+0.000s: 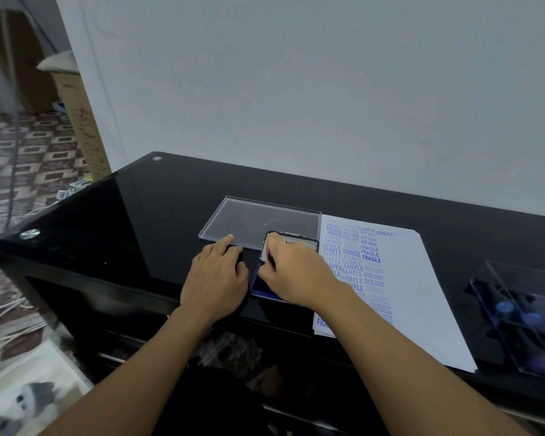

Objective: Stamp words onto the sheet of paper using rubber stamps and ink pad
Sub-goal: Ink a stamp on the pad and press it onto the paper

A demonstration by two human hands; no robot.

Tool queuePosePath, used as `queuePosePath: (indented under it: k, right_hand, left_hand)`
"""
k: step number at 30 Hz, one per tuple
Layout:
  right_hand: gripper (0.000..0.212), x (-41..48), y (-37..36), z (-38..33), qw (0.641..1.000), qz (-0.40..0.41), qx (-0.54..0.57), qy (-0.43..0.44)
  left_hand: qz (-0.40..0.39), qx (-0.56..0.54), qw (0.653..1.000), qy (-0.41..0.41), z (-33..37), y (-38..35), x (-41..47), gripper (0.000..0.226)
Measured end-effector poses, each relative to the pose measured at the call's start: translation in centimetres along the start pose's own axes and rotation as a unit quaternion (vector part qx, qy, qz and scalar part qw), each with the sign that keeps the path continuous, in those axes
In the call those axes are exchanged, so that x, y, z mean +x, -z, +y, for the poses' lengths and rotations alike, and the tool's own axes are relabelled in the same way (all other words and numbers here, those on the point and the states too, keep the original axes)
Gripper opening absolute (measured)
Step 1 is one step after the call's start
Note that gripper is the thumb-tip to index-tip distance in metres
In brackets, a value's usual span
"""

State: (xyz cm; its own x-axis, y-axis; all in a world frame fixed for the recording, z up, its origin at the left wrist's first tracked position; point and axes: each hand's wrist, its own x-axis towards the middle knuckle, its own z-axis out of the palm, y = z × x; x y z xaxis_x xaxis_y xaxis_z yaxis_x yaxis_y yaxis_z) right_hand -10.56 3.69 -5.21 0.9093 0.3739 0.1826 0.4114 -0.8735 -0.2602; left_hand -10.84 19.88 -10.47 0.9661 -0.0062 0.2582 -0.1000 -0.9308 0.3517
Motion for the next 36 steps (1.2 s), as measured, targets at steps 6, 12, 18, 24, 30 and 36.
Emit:
queuePosePath:
  k: [6, 12, 18, 24, 30, 36]
  right_hand:
    - [0.015, -0.5, -0.1, 0.0, 1.000, 0.003, 0.003, 0.005]
    - [0.015, 0.3, 0.2, 0.1, 1.000, -0.013, 0.011, -0.012]
    - [0.015, 0.4, 0.2, 0.0, 1.000, -0.015, 0.019, -0.017]
    - [0.015, -0.5, 0.1, 0.0, 1.000, -0.011, 0.008, -0.003]
    - [0.015, 0.2, 0.4, 0.1, 1.000, -0.027, 0.008, -0.011]
    - [0.015, 0.1, 0.6, -0.1, 1.000, -0.023, 0.012, -0.009]
  left_hand:
    - [-0.001, -0.002, 1.000, 0.000, 0.0, 0.0, 0.0, 0.038]
    - [-0.004, 0.000, 1.000, 0.002, 0.0, 0.0, 0.0, 0.040]
    - [-0.004, 0.000, 1.000, -0.001, -0.2, -0.1, 0.1, 0.039]
    - [-0.001, -0.004, 1.000, -0.001, -0.1, -0.1, 0.1, 0.038]
    - [-0.004, -0.002, 1.000, -0.003, -0.1, 0.0, 0.1, 0.040]
    - [-0.005, -0.007, 1.000, -0.002, -0.1, 0.1, 0.1, 0.039]
